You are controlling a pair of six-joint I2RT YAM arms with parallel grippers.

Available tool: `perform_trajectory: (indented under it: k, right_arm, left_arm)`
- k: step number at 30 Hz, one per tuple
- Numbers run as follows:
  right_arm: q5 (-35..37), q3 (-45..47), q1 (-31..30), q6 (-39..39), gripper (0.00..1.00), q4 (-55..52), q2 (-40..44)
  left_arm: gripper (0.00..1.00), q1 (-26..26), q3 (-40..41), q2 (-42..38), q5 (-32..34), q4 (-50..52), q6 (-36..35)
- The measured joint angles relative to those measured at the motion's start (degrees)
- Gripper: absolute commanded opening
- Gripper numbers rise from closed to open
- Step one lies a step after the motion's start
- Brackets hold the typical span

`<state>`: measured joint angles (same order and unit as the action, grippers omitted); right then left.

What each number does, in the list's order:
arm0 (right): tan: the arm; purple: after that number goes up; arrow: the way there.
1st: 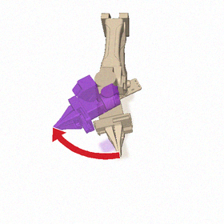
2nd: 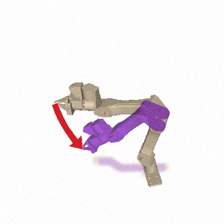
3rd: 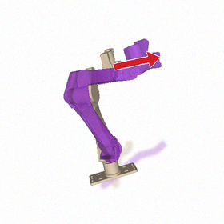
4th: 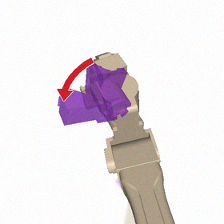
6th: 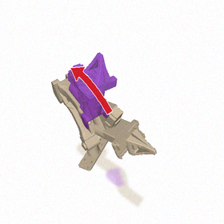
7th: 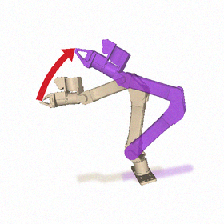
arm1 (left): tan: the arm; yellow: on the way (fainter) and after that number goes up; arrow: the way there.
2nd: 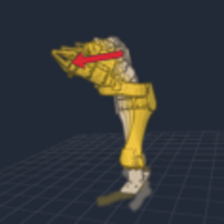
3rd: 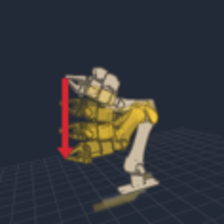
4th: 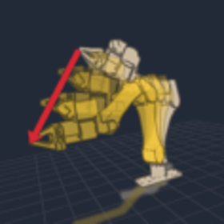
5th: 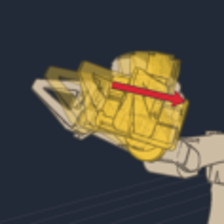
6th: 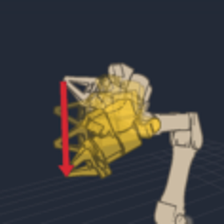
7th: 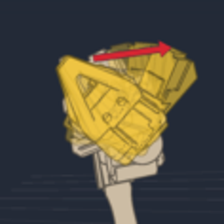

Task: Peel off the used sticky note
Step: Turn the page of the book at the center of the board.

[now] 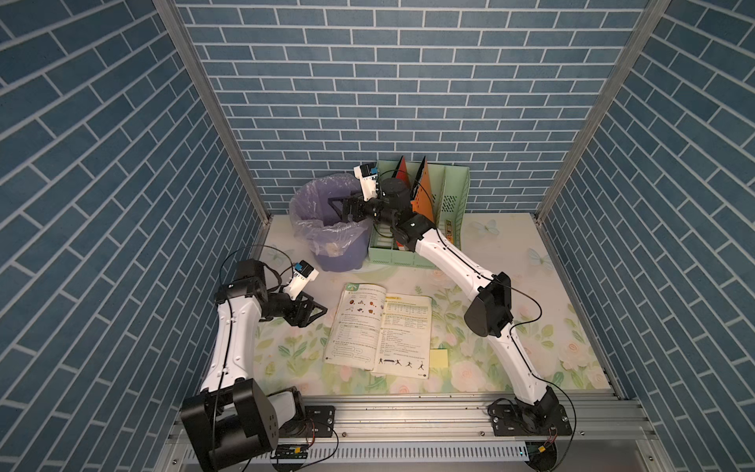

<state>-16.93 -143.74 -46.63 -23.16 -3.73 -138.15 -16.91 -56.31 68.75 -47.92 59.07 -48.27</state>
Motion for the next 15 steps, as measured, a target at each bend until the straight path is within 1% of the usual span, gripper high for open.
perform_trajectory:
  k: [3,5,8,10,15]
  right_arm:
    - [0.17,1.27,-0.28,1.44,1.0,-1.22,1.99]
    - [0.9,3.37,-0.57,2.82,1.0,-3.1,4.9]
    - [2.84,11.26,-1.14,4.24,0.99,-6.08,13.2]
    - [4.55,21.16,-1.88,4.68,0.99,-6.84,22.01]
    - [10.71,52.78,-3.26,3.43,0.99,-6.16,48.33]
  left_arm:
    - [0.71,0.0,-0.02,0.07,-0.24,0.0,0.0]
    - [0.7,0.46,-0.44,0.15,-0.35,0.15,0.02]
    - [0.7,3.04,-2.25,0.52,0.15,0.07,0.48]
    - [0.7,6.47,-3.54,0.63,0.85,-0.48,1.36]
    - [0.69,19.21,-4.85,0.96,4.72,-4.55,6.14]
